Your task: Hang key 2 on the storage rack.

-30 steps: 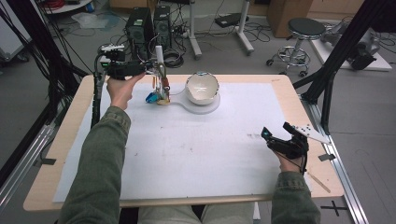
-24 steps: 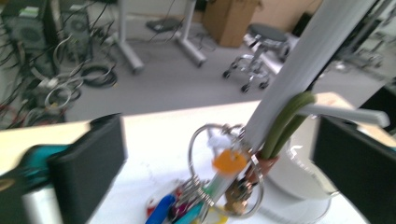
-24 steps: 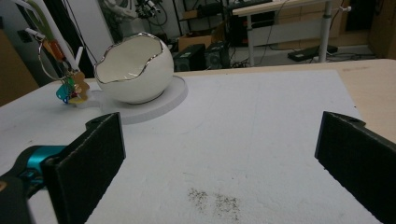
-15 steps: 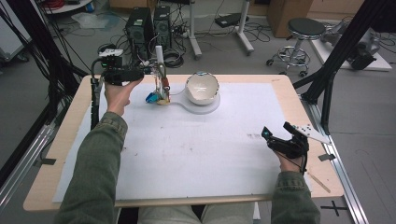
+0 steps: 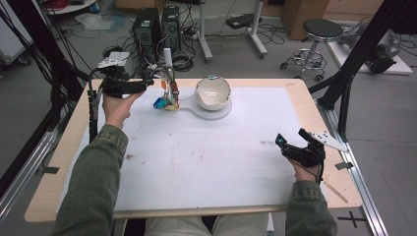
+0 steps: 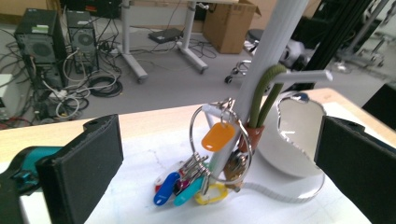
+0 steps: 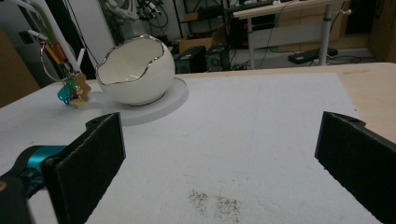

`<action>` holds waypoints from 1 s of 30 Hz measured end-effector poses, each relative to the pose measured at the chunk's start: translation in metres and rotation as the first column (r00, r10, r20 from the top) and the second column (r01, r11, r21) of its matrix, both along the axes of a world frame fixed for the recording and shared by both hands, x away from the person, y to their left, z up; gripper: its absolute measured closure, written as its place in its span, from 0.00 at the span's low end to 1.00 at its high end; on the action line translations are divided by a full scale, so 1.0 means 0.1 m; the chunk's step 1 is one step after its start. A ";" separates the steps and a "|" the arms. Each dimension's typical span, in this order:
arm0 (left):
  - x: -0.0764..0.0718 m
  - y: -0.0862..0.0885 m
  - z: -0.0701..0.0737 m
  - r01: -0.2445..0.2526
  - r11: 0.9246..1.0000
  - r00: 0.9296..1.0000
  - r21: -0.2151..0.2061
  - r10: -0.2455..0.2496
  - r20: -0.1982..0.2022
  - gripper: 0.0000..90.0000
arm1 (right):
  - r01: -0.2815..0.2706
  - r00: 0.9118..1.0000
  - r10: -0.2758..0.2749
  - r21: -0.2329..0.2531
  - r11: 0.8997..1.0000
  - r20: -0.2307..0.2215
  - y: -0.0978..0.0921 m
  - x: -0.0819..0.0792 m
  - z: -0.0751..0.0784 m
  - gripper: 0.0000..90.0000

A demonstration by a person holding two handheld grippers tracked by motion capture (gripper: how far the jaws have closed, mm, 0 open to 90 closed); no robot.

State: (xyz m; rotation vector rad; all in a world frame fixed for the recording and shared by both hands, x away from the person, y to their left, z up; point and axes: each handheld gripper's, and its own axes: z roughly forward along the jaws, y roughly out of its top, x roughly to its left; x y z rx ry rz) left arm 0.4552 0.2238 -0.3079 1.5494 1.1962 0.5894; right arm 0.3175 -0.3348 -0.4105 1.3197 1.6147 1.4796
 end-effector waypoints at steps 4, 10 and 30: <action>-0.05 -0.02 -0.02 0.016 1.000 1.000 0.003 -0.016 0.007 0.02 | 0.000 1.000 0.000 -0.001 1.000 -0.001 0.00 0.00 0.00 0.01; -0.14 -0.05 -0.03 0.022 0.999 0.999 0.027 -0.022 0.026 0.02 | 0.004 1.000 -0.004 -0.003 1.000 -0.002 -0.01 -0.01 0.00 0.01; -0.50 0.14 -0.21 -0.021 0.999 0.997 0.043 0.018 0.080 0.02 | 0.002 1.000 -0.002 -0.007 1.000 -0.004 0.00 -0.01 0.00 0.01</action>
